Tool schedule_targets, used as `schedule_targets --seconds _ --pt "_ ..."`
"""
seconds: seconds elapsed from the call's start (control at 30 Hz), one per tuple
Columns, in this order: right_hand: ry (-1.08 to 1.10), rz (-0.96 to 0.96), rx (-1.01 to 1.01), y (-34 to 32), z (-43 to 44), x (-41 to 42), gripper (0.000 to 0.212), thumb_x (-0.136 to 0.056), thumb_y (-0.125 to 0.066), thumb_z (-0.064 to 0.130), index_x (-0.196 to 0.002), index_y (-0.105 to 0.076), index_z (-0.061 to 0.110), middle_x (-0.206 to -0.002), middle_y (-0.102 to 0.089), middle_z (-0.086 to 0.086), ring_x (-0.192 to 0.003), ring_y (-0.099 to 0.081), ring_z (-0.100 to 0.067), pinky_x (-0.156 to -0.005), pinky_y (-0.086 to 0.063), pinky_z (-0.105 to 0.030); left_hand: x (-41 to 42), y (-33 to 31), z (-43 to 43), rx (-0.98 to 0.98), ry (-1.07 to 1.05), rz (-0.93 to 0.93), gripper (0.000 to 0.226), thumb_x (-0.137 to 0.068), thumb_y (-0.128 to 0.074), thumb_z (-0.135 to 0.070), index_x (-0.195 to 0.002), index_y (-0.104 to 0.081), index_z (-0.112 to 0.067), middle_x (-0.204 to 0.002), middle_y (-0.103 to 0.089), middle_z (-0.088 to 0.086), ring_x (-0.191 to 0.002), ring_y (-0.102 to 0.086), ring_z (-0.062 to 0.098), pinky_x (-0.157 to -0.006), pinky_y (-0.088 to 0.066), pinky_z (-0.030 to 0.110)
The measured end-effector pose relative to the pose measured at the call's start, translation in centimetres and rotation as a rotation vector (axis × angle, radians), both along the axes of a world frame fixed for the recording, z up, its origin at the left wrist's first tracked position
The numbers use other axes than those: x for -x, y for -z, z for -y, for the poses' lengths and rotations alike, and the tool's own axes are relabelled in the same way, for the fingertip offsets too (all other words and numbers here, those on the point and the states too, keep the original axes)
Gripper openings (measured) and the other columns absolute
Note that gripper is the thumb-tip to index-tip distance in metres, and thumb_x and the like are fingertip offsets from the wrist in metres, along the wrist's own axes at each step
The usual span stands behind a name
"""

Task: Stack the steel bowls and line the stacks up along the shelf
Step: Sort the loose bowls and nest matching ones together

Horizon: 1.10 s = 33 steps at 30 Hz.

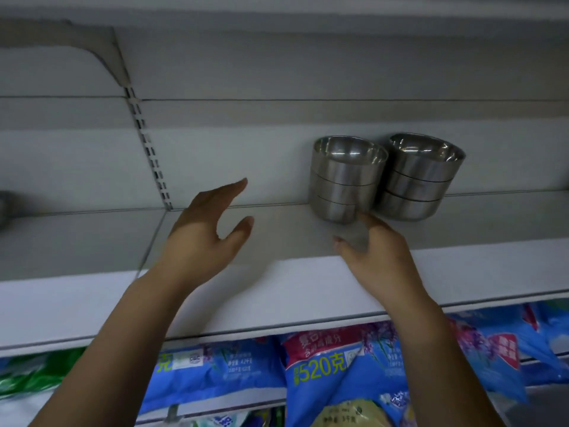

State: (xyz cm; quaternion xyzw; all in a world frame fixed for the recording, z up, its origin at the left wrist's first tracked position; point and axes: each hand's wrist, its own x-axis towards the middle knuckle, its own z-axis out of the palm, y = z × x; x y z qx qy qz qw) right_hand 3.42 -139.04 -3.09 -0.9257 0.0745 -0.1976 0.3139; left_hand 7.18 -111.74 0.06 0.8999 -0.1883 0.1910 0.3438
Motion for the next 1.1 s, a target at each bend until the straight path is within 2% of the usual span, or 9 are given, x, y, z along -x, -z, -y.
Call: schedule_targets --seconds 0.17,0.27,0.4,0.57,0.7,0.8,1.0,1.1 --pt "-0.088 0.035 -0.058 -1.1 -8.7 2.2 0.069 -0.089 -0.072 0.046 -0.146 -0.051 0.013 -0.150 -0.053 -0.006 -0.138 -0.048 -0.022 -0.110 -0.036 -0.027 4.3 -0.4 -8.2 -0.054 -0.109 0.063 0.058 -0.093 -0.064 -0.041 -0.147 -0.052 -0.022 -0.141 -0.060 0.002 -0.133 -0.052 0.019 -0.105 -0.033 0.018" --pt "-0.185 0.023 -0.077 -1.6 -15.0 3.6 0.069 -0.091 -0.069 0.048 -0.149 -0.048 0.017 -0.154 -0.048 -0.001 -0.142 -0.043 -0.018 -0.112 -0.032 -0.025 7.5 -0.3 -14.0 -0.014 -0.183 0.038 0.060 -0.090 -0.063 -0.043 -0.145 -0.053 -0.022 -0.140 -0.061 0.002 -0.133 -0.052 0.018 -0.105 -0.034 0.020" --pt "-0.298 0.000 -0.084 -1.9 -23.3 5.7 0.066 -0.093 -0.067 0.047 -0.149 -0.049 0.018 -0.156 -0.046 -0.001 -0.144 -0.040 -0.017 -0.119 -0.030 -0.029 11.7 -0.1 -21.9 -0.003 -0.317 0.004 0.056 -0.093 -0.068 -0.036 -0.145 -0.052 -0.026 -0.140 -0.060 0.001 -0.132 -0.052 0.018 -0.101 -0.036 0.023" --pt "-0.418 -0.005 -0.064 -1.2 -32.7 8.2 0.057 -0.093 -0.069 0.043 -0.141 -0.057 0.015 -0.149 -0.055 -0.003 -0.139 -0.047 -0.020 -0.117 -0.035 -0.033 16.4 0.4 -31.0 0.010 -0.416 -0.044 0.055 -0.094 -0.065 -0.041 -0.146 -0.050 -0.028 -0.139 -0.058 0.001 -0.125 -0.058 0.027 -0.106 -0.047 0.043" --pt "-0.513 0.004 -0.095 -0.8 -38.9 9.5 0.055 -0.092 -0.070 0.043 -0.139 -0.060 0.017 -0.148 -0.055 -0.001 -0.139 -0.047 -0.019 -0.118 -0.035 -0.033 19.6 0.6 -36.9 0.011 -0.540 -0.057 0.056 -0.094 -0.067 -0.037 -0.146 -0.050 -0.025 -0.142 -0.057 0.005 -0.137 -0.047 0.022 -0.111 -0.037 0.034" --pt "-0.590 -0.002 -0.099 -0.8 -43.1 10.2 0.054 -0.092 -0.069 0.044 -0.139 -0.059 0.019 -0.151 -0.051 0.000 -0.141 -0.045 -0.018 -0.119 -0.034 -0.035 21.8 0.6 -40.7 0.041 -0.600 -0.033 0.056 -0.093 -0.069 -0.033 -0.145 -0.053 -0.021 -0.141 -0.058 0.008 -0.135 -0.050 0.024 -0.107 -0.037 0.028" --pt "-0.743 -0.011 -0.048 -1.4 -50.3 9.7 0.052 -0.092 -0.070 0.042 -0.138 -0.060 0.019 -0.152 -0.051 -0.001 -0.140 -0.045 -0.018 -0.118 -0.034 -0.032 23.9 0.6 -47.5 0.019 -0.737 -0.073 0.062 -0.095 -0.060 -0.045 -0.150 -0.046 -0.021 -0.144 -0.057 0.006 -0.137 -0.047 0.026 -0.108 -0.043 0.042" --pt "-0.802 -0.011 -0.051 -1.5 -53.7 8.5 0.050 -0.093 -0.069 0.042 -0.137 -0.060 0.020 -0.151 -0.051 0.001 -0.140 -0.045 -0.017 -0.117 -0.035 -0.032 24.3 0.9 -50.0 0.039 -0.798 -0.071 0.060 -0.096 -0.061 -0.042 -0.150 -0.045 -0.020 -0.145 -0.055 0.005 -0.138 -0.045 0.025 -0.108 -0.039 0.038"
